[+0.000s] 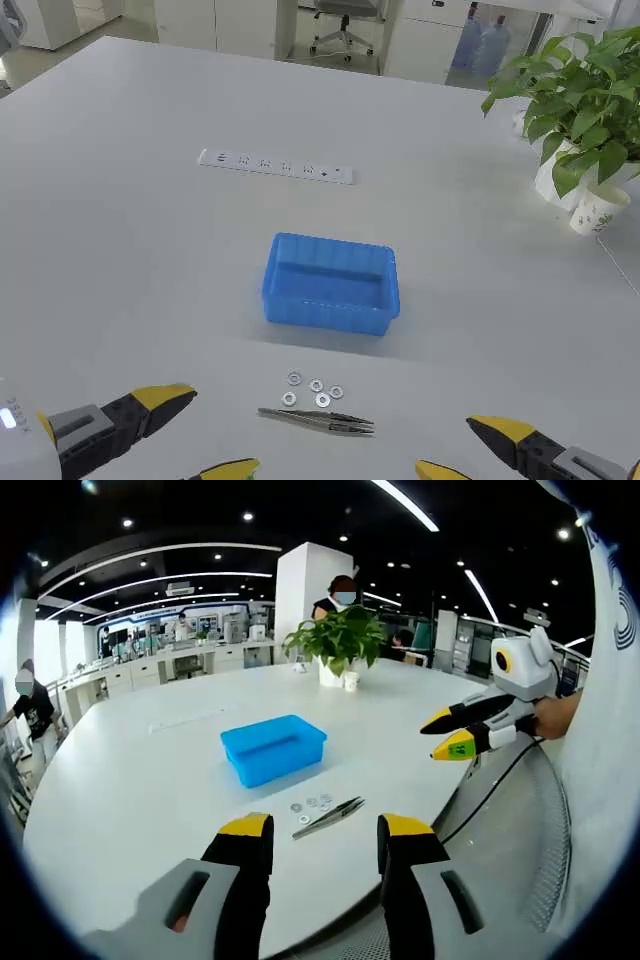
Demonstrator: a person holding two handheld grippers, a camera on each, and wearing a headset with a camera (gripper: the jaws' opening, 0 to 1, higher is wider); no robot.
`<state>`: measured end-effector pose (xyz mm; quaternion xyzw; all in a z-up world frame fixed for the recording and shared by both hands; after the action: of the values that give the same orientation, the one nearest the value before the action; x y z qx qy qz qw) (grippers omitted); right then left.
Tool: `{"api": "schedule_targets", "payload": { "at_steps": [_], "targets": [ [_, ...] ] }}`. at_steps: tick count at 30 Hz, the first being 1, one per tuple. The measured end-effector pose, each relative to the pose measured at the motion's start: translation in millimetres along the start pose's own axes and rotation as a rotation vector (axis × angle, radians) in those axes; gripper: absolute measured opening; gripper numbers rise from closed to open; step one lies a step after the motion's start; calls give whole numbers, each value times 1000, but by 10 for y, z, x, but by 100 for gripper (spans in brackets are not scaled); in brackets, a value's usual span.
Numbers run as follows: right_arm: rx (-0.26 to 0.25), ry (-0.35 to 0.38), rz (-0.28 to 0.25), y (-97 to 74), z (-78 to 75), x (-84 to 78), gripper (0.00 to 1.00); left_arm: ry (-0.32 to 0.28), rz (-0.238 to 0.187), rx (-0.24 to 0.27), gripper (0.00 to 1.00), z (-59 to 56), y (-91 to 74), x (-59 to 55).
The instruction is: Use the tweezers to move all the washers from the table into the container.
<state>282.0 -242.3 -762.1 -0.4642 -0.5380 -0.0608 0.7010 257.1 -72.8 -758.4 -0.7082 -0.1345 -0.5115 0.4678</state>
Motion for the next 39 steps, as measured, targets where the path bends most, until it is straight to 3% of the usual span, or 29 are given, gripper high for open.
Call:
{"api": "schedule_targets", "payload": {
  "at_steps": [24, 32, 39],
  "targets": [
    [12, -10, 30, 45, 5, -35, 36, 17, 23, -11, 46, 21, 51, -29],
    [28, -22, 48, 119, -17, -29, 36, 44, 44, -28, 46, -1, 96, -27],
    [56, -76, 78, 265, -48, -38, 36, 39, 63, -40, 48, 87, 166, -49]
  ]
}}
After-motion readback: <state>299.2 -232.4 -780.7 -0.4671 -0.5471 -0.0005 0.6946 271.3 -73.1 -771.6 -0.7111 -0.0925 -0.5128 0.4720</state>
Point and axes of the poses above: the centre of the closed fingertips' face, and the gripper's own axes: y roughly forward along the fingers, z roughly to its left, x roughly out of its top, the point moved 1 cm from there along -y, roughly backward along the fingers, and after that the axes turned 8 degrees about z, right-handed, at the moved point
